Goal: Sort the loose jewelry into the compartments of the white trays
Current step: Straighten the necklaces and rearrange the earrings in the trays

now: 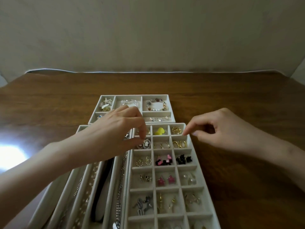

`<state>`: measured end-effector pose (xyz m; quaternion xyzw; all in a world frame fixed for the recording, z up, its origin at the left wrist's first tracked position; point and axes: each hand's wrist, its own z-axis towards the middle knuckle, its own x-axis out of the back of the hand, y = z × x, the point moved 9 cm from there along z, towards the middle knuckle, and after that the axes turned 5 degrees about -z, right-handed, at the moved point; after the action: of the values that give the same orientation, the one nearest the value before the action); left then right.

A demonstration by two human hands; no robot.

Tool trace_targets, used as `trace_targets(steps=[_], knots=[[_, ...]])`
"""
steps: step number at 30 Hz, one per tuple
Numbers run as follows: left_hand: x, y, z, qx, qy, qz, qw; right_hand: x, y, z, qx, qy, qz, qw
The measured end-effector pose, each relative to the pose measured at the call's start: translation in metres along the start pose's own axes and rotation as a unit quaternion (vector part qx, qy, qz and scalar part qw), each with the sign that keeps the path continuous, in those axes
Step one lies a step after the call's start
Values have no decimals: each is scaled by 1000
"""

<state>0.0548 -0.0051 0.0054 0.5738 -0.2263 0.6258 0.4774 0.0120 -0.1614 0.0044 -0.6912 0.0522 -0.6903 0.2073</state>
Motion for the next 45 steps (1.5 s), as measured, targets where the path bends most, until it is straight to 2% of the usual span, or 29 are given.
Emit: trace_targets(steps=[3,9,14,17,25,29,31,35,40,43,45], knots=[[-6,6,9,-46,-22,-10,999,-5,-4,12,15,-20,-4,1000],[-23,19,18,-122,-46,61,990,-13,-20,25,64,-50,-7,997],[-30,17,18,-122,-56,107,985,-27,-31,30,100,-72,-91,988],[-29,18,18,-126,-46,126,983,-30,-33,30,105,-82,-98,986],[-26,14,18,-113,-37,98,988,-28,-33,30,97,-82,-96,987],[-5,1,20,-65,17,43,997,-5,-27,37,71,-10,-30,997],[6,-11,22,-30,56,29,998,2,-20,44,42,23,-31,998],[7,-27,29,36,71,18,997,-9,-15,59,6,3,-82,997],[13,-34,38,88,86,-6,992,-14,-22,68,-1,18,-136,991],[24,-42,32,103,105,-14,989,-9,-19,67,-3,27,-120,992],[24,-46,25,110,89,-13,990,-7,-17,64,-5,28,-96,995]])
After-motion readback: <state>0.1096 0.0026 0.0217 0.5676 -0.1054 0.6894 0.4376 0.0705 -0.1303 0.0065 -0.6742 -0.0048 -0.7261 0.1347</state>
